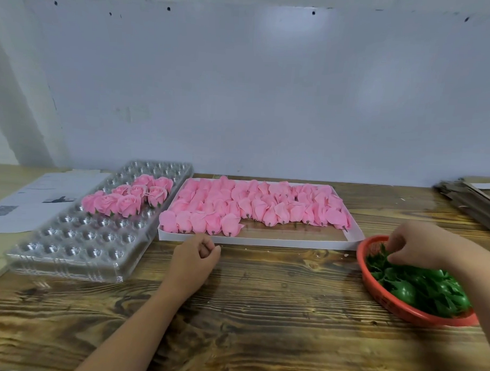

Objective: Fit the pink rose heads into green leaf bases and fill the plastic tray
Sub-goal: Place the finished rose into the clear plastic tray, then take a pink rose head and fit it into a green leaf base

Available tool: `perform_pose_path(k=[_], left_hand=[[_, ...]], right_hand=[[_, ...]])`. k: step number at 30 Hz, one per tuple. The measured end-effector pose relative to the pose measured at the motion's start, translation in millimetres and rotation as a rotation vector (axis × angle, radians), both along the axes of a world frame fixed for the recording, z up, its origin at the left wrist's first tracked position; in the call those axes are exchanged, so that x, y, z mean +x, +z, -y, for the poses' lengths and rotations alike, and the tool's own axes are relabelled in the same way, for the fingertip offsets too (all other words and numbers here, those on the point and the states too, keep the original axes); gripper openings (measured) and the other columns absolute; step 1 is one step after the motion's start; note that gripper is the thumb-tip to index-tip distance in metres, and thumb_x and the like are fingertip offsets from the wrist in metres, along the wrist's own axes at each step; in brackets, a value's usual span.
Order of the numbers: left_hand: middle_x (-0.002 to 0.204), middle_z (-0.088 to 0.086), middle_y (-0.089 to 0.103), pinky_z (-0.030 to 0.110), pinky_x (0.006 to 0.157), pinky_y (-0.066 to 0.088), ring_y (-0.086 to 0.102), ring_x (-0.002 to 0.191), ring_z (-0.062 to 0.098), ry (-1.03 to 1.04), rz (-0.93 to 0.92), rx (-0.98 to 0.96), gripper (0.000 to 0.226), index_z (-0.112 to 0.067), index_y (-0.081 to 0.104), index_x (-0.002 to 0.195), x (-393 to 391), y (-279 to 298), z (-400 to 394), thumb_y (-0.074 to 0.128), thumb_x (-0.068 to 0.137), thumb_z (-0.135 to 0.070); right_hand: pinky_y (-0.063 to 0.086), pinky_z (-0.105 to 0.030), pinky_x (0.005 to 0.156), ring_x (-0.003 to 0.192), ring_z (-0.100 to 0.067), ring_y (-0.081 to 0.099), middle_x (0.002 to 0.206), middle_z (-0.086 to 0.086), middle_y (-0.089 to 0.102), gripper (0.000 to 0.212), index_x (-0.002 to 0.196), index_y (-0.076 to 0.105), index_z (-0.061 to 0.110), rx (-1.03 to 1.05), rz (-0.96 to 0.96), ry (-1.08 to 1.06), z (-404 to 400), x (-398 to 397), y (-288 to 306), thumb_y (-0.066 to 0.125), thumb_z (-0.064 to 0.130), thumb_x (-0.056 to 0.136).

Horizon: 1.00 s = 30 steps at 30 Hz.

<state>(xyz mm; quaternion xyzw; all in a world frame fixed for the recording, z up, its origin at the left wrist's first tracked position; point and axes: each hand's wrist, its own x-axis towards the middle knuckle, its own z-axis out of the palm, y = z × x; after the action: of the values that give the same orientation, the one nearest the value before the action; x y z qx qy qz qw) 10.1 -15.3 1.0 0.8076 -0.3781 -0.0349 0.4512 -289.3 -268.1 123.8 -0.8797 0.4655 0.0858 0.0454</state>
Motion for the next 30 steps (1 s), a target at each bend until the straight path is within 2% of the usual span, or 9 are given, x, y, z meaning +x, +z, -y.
perform_pose_path(k=[2, 4, 9, 13, 16, 19, 21, 24, 30], left_hand=[[0.059, -0.003, 0.055, 0.012, 0.054, 0.04, 0.051, 0.056, 0.0, -0.004, 0.004, 0.009, 0.019, -0.02, 0.06, 0.077, 0, 0, 0, 0.071, 0.093, -0.021], [0.058, -0.005, 0.054, 0.012, 0.054, 0.04, 0.051, 0.056, 0.001, -0.006, 0.005, 0.006, 0.019, -0.021, 0.06, 0.077, 0, -1, 0, 0.071, 0.093, -0.021], [0.055, -0.008, 0.052, 0.01, 0.054, 0.041, 0.05, 0.054, 0.001, -0.006, 0.002, -0.009, 0.021, -0.02, 0.059, 0.075, 1, -2, 1, 0.071, 0.092, -0.019], [0.056, -0.007, 0.053, 0.011, 0.055, 0.041, 0.051, 0.055, 0.001, -0.01, 0.003, -0.01, 0.02, -0.021, 0.06, 0.075, 2, -3, 0, 0.071, 0.092, -0.02], [0.057, -0.006, 0.053, 0.012, 0.053, 0.04, 0.051, 0.056, 0.001, -0.008, 0.006, 0.004, 0.02, -0.021, 0.06, 0.076, 1, -3, 1, 0.071, 0.092, -0.021], [0.058, -0.006, 0.053, 0.013, 0.053, 0.04, 0.051, 0.056, 0.002, -0.011, 0.004, 0.003, 0.021, -0.02, 0.06, 0.076, 1, -2, 0, 0.071, 0.093, -0.021], [0.058, -0.005, 0.053, 0.013, 0.054, 0.041, 0.051, 0.056, 0.002, -0.014, 0.002, 0.003, 0.02, -0.02, 0.06, 0.076, 0, -1, 0, 0.071, 0.093, -0.021], [0.058, -0.005, 0.053, 0.013, 0.054, 0.04, 0.05, 0.056, 0.002, -0.016, 0.007, 0.001, 0.02, -0.02, 0.06, 0.076, 0, 0, 0, 0.071, 0.093, -0.019], [0.061, -0.001, 0.056, 0.013, 0.054, 0.041, 0.051, 0.057, 0.002, -0.021, 0.0, 0.005, 0.019, -0.02, 0.06, 0.077, 0, -1, -1, 0.071, 0.093, -0.02]], right_hand=[[0.049, -0.021, 0.068, 0.078, -0.004, 0.061, 0.085, 0.011, 0.068, 0.009, 0.077, 0.069, 0.033, -0.009, -0.035, -0.015, -2, 2, -4, 0.072, 0.031, 0.085], [0.055, -0.026, 0.073, 0.078, -0.006, 0.063, 0.084, 0.009, 0.069, 0.012, 0.073, 0.07, 0.032, -0.041, -0.047, -0.034, -2, 4, -7, 0.07, 0.03, 0.086], [0.058, -0.028, 0.067, 0.071, -0.01, 0.066, 0.075, 0.004, 0.07, 0.009, 0.077, 0.071, 0.022, -0.095, -0.051, -0.088, 0, 5, -11, 0.068, 0.025, 0.085], [0.059, -0.029, 0.071, 0.073, -0.012, 0.066, 0.077, 0.002, 0.071, 0.014, 0.078, 0.072, 0.019, -0.079, -0.031, -0.107, 2, 5, -8, 0.062, 0.023, 0.087], [0.056, -0.029, 0.07, 0.076, -0.012, 0.064, 0.079, 0.001, 0.07, 0.017, 0.08, 0.072, 0.017, -0.062, 0.006, -0.106, 2, 4, -2, 0.062, 0.029, 0.089], [0.045, -0.025, 0.055, 0.072, -0.012, 0.062, 0.076, 0.001, 0.068, 0.023, 0.078, 0.069, 0.016, -0.029, 0.071, -0.12, 1, 2, 3, 0.063, 0.034, 0.092], [0.04, -0.026, 0.052, 0.068, -0.013, 0.061, 0.072, 0.0, 0.066, 0.028, 0.075, 0.067, 0.016, -0.007, 0.137, -0.127, 3, 0, 4, 0.061, 0.036, 0.093], [0.036, -0.027, 0.051, 0.061, -0.016, 0.056, 0.063, -0.001, 0.06, 0.034, 0.065, 0.06, 0.015, -0.008, 0.22, -0.141, 9, -4, 1, 0.06, 0.037, 0.092], [0.034, -0.028, 0.053, 0.061, -0.017, 0.053, 0.06, -0.001, 0.055, 0.036, 0.059, 0.052, 0.018, -0.073, 0.252, -0.133, 17, -8, -5, 0.058, 0.033, 0.092]])
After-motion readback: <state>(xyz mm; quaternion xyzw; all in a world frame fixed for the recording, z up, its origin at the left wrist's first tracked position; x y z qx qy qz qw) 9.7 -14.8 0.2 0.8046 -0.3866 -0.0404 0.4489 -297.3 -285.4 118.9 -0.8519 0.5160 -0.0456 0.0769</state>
